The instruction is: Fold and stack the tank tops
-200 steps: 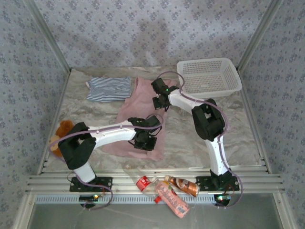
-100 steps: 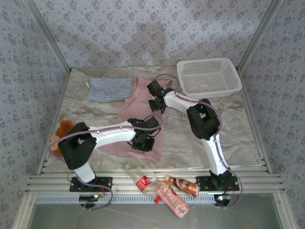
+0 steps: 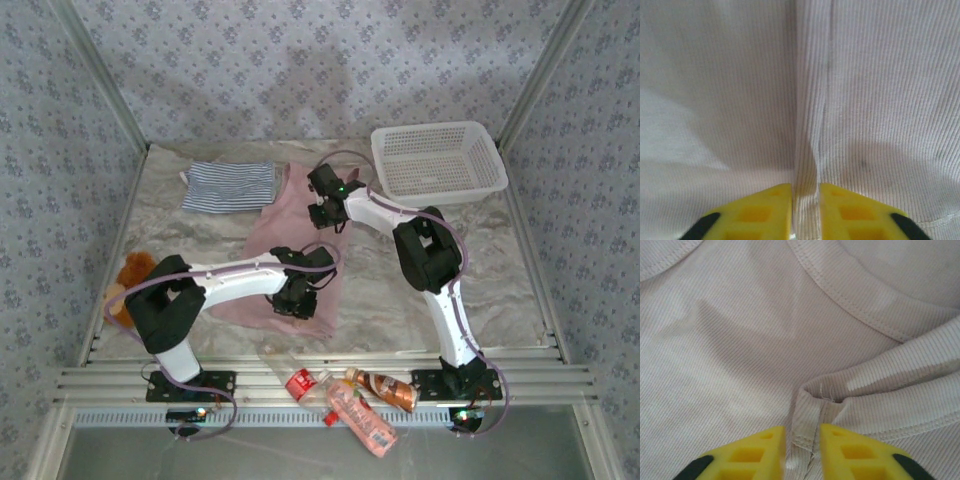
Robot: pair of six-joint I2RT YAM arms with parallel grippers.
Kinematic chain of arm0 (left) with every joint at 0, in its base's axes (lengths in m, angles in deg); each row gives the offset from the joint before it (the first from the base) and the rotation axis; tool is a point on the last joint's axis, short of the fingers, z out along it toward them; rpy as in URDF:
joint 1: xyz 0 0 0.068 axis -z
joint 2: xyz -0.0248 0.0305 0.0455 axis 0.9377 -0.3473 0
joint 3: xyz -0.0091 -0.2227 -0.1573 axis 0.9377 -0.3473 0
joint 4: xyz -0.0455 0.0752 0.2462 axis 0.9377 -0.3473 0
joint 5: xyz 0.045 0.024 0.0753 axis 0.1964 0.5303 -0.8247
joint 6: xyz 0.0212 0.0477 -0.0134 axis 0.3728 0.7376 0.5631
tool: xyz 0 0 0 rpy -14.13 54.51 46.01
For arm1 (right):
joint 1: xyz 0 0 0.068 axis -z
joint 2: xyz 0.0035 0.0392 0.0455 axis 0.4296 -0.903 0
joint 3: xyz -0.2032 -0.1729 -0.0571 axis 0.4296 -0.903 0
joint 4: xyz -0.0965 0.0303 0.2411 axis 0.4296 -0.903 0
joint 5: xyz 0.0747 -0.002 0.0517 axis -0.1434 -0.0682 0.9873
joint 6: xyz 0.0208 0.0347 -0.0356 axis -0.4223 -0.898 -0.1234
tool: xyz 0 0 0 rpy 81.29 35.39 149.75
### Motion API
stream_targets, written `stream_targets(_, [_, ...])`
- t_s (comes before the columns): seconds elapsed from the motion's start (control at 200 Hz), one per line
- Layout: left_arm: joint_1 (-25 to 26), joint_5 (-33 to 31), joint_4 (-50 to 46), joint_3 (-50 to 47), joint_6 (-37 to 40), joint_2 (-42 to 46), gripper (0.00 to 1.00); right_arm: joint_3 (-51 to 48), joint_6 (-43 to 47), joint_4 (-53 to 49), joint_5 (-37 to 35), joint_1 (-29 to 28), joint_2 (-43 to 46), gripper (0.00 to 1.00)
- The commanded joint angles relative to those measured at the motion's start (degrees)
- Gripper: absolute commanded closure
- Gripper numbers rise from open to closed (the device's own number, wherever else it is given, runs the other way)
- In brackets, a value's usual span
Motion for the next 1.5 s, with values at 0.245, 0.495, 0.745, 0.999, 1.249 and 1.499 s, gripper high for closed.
stream_targets(0.245, [0.02,-3.67,-8.37,6.34,-3.07,2.11,0.59,-5.80,0.25,0.98,4.35,6.58,11.85,0.61])
stream_targets(0.495, [0.38,1.34,1.76,6.14,-2.97,0.97,0.56,-14.43,-1.10,3.72,11.24,8.07,17.12,0.62])
stream_targets(0.745, [0.38,4.15,9.62,2.85,-0.17,-3.16,0.58,-19.67,-3.01,9.73,17.69,4.48,15.19,0.63])
stream_targets(0.999, [1.42,8.93,14.35,1.28,-0.29,-6.85,0.59,-20.12,-2.04,9.04,16.99,3.89,10.60,0.64])
stream_targets(1.249, [3.95,13.44,16.43,1.36,-0.86,-9.31,0.63,-26.57,-1.32,8.43,15.50,5.96,12.45,0.64])
stream_targets(1.499, [5.47,15.26,17.50,5.73,-2.21,-9.99,0.61,-29.26,1.67,5.28,11.28,8.85,15.46,0.63])
